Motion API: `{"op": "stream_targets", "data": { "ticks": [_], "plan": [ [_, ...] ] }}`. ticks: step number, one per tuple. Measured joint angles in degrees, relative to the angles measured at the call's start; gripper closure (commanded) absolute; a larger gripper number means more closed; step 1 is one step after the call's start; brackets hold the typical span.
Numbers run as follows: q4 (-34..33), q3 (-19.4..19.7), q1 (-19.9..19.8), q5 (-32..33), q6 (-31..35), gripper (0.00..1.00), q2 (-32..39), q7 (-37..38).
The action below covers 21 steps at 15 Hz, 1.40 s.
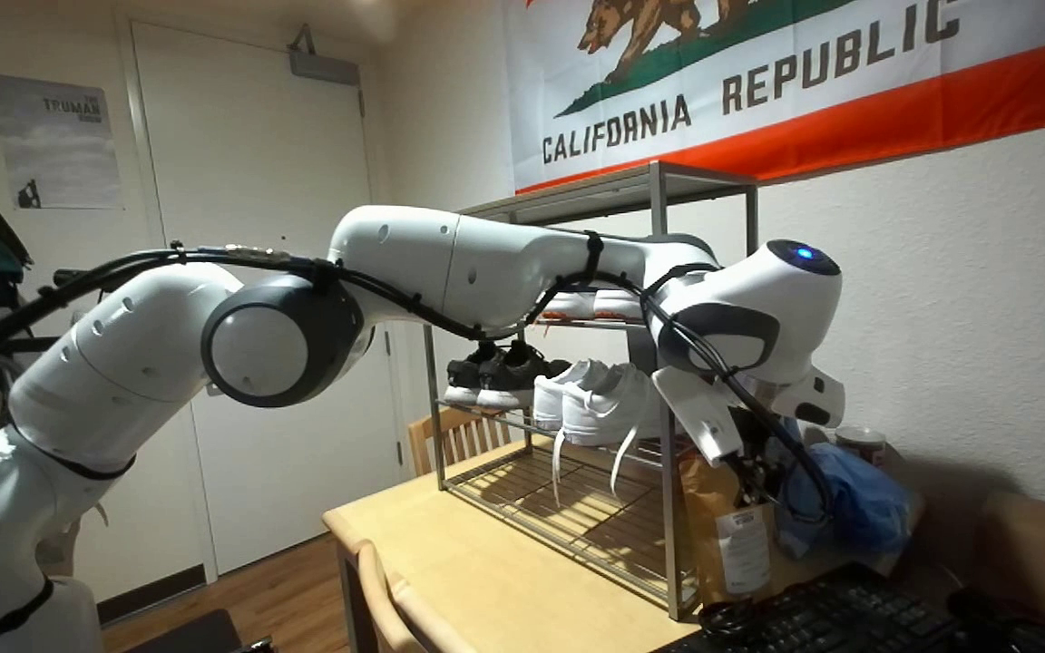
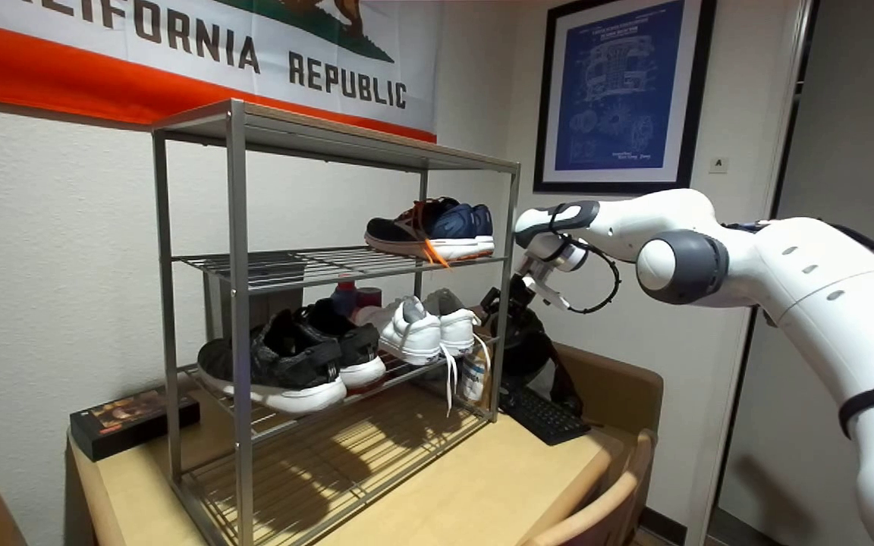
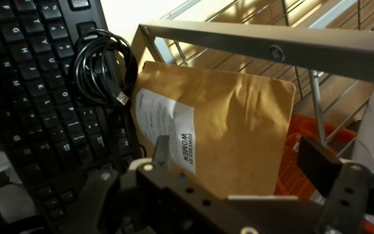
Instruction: Pick the brown bag and put it on top of the rack
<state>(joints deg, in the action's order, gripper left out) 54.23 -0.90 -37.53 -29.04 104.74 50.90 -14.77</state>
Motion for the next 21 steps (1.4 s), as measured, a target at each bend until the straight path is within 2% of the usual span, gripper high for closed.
{"op": "stream_targets", "data": {
  "ticks": [6, 7, 16, 18, 21],
  "plan": [
    [-1.1, 0.0, 0.0, 0.0, 0.0, 0.0, 1.3, 0.0],
    [-1.2, 0.0, 0.0, 0.0, 0.0, 0.18, 1.5, 0.0],
    [-2.2, 0.0, 0.0, 0.0, 0.0, 0.88, 2.1, 0.0],
    [-2.5, 0.0, 0.0, 0.0, 0.0, 0.99, 2.3, 0.0],
    [-2.7, 0.1, 0.0, 0.3, 0.2, 1.0, 2.4, 0.0]
  ]
}}
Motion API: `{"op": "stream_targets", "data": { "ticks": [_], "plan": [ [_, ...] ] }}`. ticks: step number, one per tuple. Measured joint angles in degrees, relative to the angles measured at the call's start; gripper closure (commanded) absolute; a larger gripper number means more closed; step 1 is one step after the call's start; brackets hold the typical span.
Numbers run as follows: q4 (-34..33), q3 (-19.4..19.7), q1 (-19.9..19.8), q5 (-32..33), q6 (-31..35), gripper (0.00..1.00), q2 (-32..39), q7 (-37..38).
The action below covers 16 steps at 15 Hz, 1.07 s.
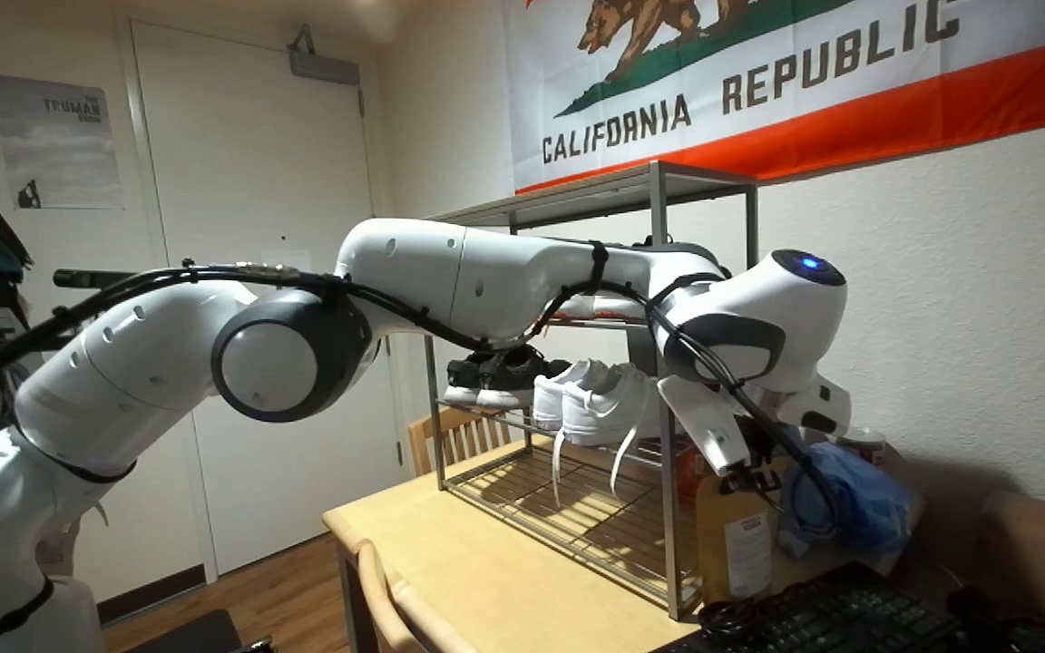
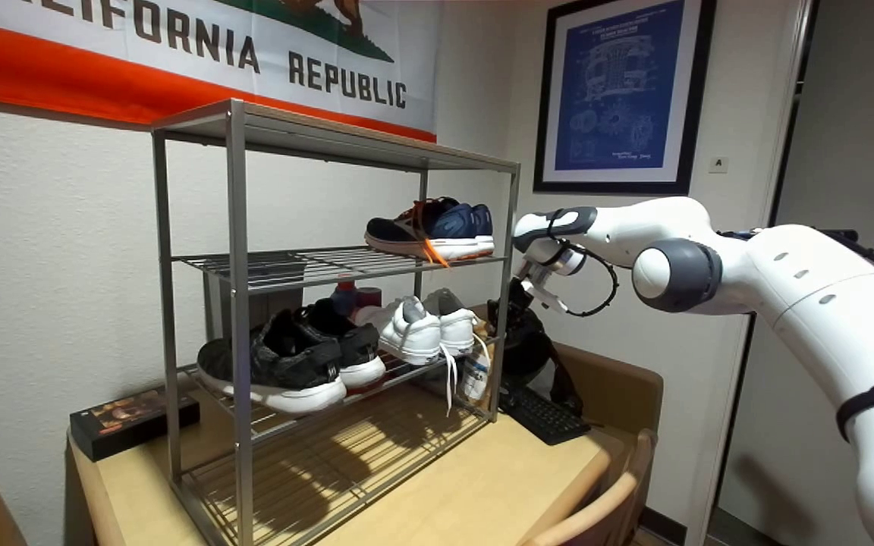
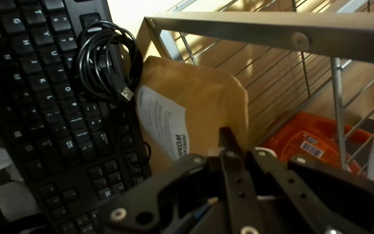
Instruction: Pick the brown bag and put it on top of the rack
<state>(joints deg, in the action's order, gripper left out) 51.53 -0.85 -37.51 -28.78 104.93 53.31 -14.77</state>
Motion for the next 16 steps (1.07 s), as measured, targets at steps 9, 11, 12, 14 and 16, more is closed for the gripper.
{"op": "stream_targets", "data": {
  "ticks": [9, 11, 12, 14, 16],
  "plan": [
    [-0.8, 0.6, -0.2, 0.4, 2.1, 0.99, -0.5, 0.0],
    [-1.0, 0.7, -0.8, 0.2, 2.4, 0.99, -1.9, 0.0],
    [-1.1, 0.7, -1.3, 0.2, 2.5, 0.99, -2.9, 0.0],
    [-1.1, 0.7, -2.3, -0.1, 2.8, 0.99, -5.0, 0.0],
    [-1.2, 0.7, -3.5, -0.5, 3.2, 0.99, -7.2, 0.0]
  ]
}}
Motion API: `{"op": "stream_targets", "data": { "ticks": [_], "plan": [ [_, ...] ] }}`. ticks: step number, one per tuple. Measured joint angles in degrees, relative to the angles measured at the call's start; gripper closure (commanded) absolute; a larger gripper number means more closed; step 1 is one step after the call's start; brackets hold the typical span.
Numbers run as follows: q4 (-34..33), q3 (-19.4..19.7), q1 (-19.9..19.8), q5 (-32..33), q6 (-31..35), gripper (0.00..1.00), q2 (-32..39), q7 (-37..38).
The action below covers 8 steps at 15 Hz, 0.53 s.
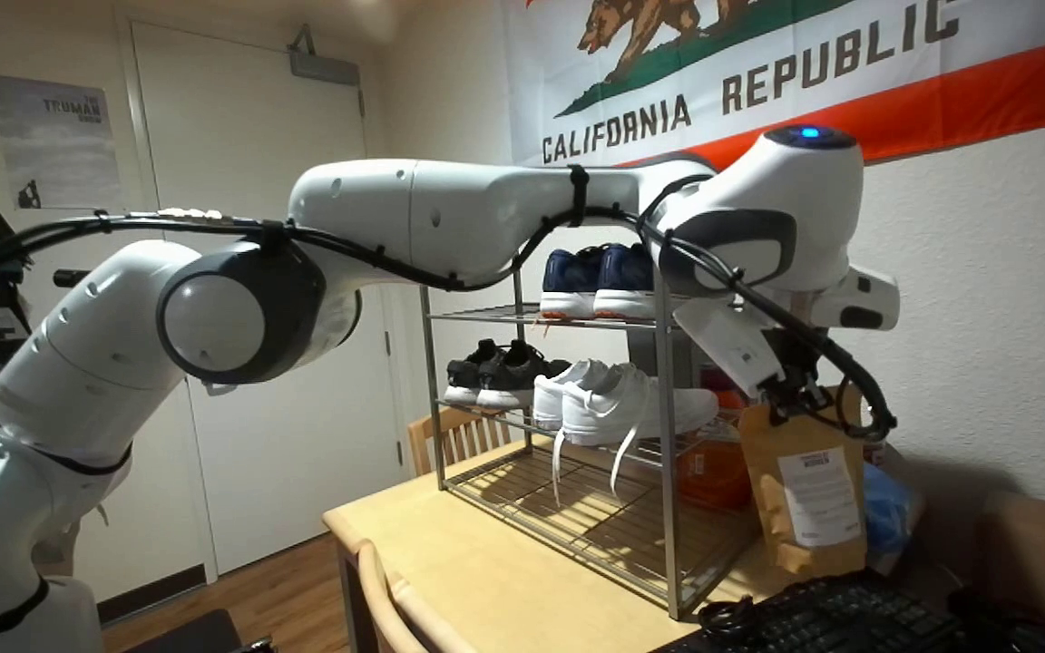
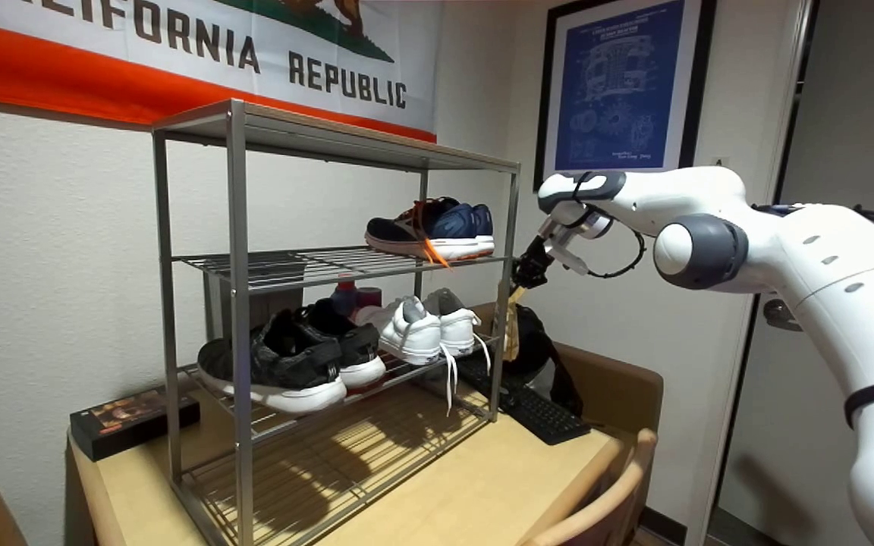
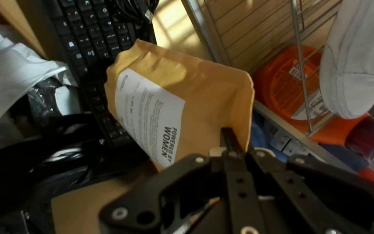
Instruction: Pick the brown bag and put it on top of the rack
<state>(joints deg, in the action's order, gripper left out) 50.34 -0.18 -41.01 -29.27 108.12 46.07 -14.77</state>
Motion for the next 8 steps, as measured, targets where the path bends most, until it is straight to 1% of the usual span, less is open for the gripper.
{"op": "stream_targets", "data": {
  "ticks": [8],
  "plan": [
    [0.1, -0.1, -3.8, -3.5, 0.8, 0.99, -7.1, 0.0]
  ]
}}
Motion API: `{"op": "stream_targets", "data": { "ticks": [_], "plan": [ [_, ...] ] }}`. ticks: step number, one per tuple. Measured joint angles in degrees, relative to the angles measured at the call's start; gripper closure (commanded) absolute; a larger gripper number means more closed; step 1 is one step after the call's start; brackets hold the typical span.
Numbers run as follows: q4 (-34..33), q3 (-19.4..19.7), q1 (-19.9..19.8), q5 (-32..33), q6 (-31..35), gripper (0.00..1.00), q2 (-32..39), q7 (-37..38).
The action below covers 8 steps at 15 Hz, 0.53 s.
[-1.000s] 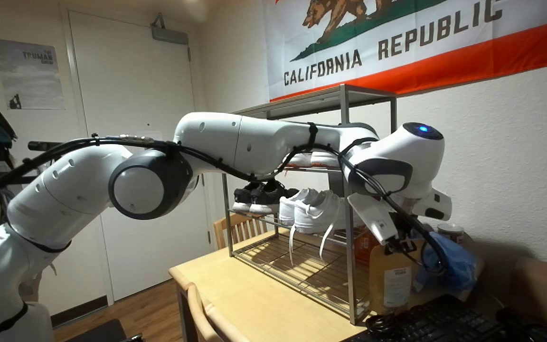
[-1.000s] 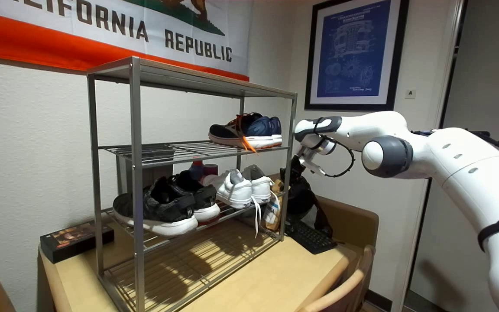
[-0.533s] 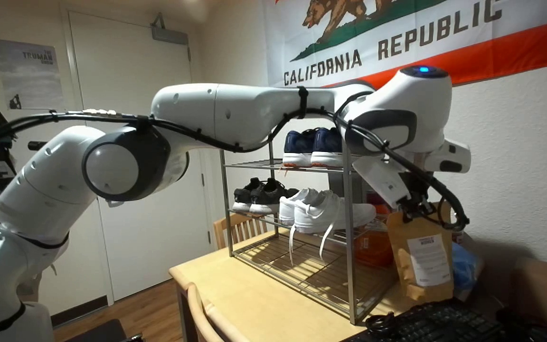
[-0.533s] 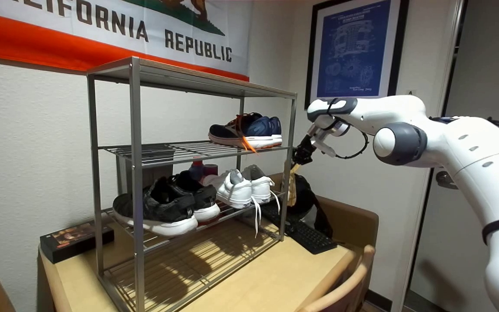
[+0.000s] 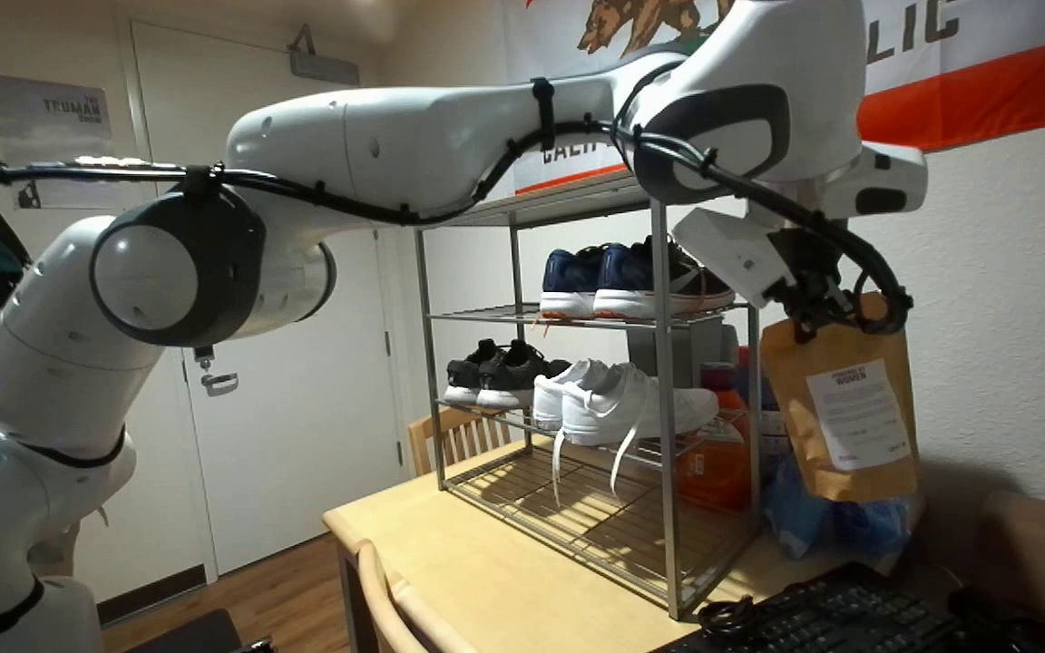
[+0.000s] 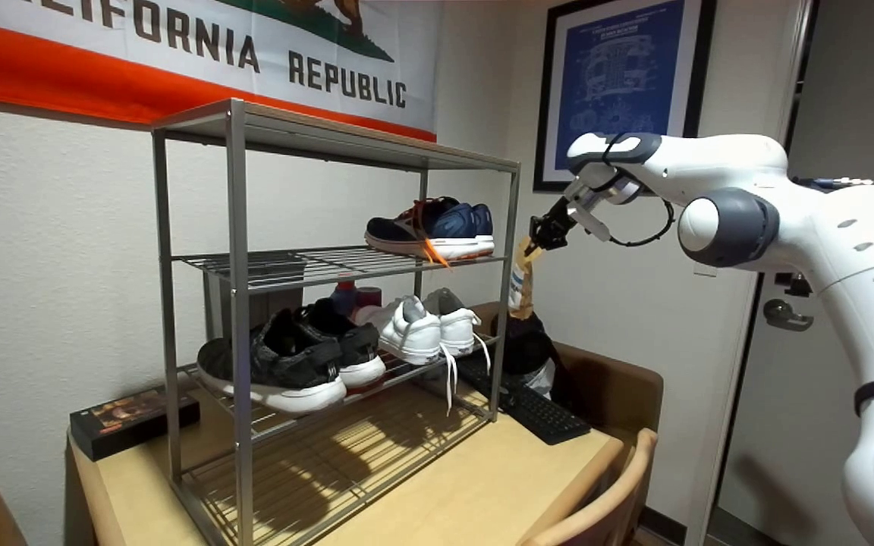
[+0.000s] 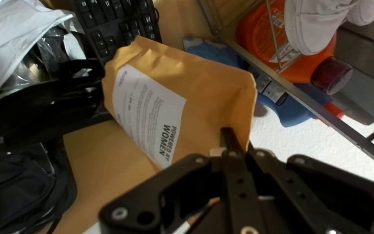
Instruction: Pick the brown bag and put it on top of the rack
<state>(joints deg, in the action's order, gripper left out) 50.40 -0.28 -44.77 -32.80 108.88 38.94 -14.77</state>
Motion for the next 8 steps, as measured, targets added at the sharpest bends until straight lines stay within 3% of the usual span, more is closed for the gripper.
{"op": "stream_targets", "data": {
  "ticks": [8],
  "plan": [
    [0.0, -0.2, -2.0, -3.8, 0.0, 0.99, -5.9, 0.0]
  ]
}}
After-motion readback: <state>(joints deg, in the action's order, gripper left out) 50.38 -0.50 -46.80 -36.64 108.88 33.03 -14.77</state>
